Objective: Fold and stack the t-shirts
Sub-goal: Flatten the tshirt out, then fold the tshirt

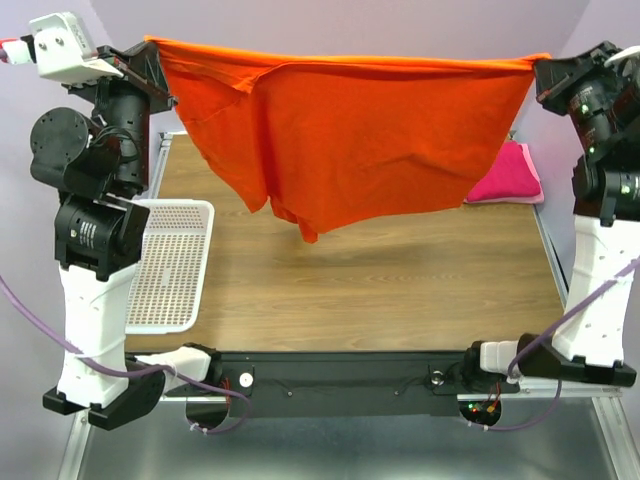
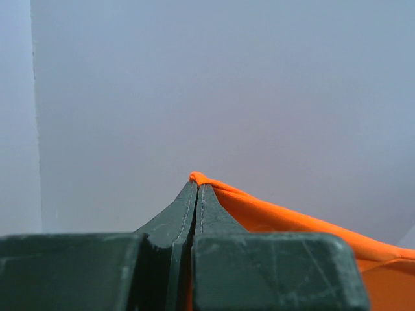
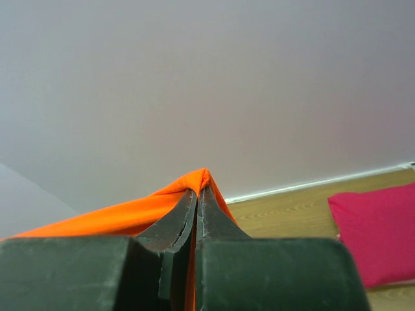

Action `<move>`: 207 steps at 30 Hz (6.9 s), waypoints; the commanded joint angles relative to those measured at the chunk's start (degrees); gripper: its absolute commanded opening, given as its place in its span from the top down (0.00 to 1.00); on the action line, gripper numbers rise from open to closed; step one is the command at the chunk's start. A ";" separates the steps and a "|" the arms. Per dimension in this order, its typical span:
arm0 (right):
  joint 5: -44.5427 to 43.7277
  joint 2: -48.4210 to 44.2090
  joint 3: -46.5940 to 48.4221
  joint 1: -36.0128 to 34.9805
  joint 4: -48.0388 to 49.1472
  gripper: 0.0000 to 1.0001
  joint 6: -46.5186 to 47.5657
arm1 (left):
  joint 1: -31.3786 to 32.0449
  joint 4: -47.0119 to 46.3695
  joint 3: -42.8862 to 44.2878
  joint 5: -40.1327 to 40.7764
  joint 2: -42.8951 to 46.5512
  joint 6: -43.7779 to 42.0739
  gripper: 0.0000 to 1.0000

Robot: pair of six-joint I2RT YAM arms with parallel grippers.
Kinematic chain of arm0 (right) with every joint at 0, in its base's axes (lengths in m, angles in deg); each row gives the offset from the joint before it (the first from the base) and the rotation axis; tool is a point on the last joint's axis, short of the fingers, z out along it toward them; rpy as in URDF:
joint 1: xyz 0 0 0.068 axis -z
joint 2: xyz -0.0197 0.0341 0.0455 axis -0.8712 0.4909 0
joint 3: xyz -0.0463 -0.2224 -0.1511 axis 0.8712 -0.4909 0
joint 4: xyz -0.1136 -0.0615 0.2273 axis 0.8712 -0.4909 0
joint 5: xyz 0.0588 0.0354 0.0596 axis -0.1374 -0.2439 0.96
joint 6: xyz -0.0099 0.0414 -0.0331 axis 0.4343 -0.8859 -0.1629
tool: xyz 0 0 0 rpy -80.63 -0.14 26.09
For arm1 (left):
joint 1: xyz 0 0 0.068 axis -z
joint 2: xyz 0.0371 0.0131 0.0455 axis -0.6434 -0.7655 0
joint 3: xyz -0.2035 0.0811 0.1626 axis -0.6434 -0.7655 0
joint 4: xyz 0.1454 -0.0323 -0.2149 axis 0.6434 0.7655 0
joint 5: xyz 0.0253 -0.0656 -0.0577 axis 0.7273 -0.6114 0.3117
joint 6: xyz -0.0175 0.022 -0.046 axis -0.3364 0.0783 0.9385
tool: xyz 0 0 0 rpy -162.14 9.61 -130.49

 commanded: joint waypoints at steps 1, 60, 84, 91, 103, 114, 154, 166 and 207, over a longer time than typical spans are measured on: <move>3.45 8.02 4.90 0.87 2.74 0.99 -0.19 | -0.95 -6.04 1.52 3.26 -2.89 -3.66 1.00; 1.44 -10.48 -42.03 0.87 18.22 1.00 -0.20 | -8.33 -6.39 -42.37 -5.79 21.25 6.91 1.00; -17.64 -31.41 -26.18 -8.36 14.08 0.99 17.21 | -6.49 -9.65 -24.41 -7.02 30.77 -8.41 1.00; -15.18 -27.72 -35.14 -8.45 13.91 1.00 14.13 | -6.05 -9.30 -32.40 -8.08 20.58 -8.76 1.00; -21.68 3.00 -40.34 -8.45 16.44 0.99 11.94 | -6.13 -20.55 -36.22 -5.62 -13.95 -7.62 1.00; -21.15 26.06 -34.19 -8.45 18.92 0.99 14.92 | -6.14 -16.08 -22.94 -10.71 -37.24 -2.53 1.00; -19.39 43.82 -8.88 -6.78 19.18 0.99 11.76 | -9.91 -21.52 -32.43 -10.63 -28.02 34.49 1.00; -18.25 50.76 -3.25 -6.69 19.18 0.99 12.64 | -10.79 -25.82 -30.29 -18.01 -36.03 36.85 1.00; -17.64 43.39 -22.23 -6.51 19.18 0.99 9.39 | -9.74 -30.31 -60.45 -16.78 -24.17 44.85 0.85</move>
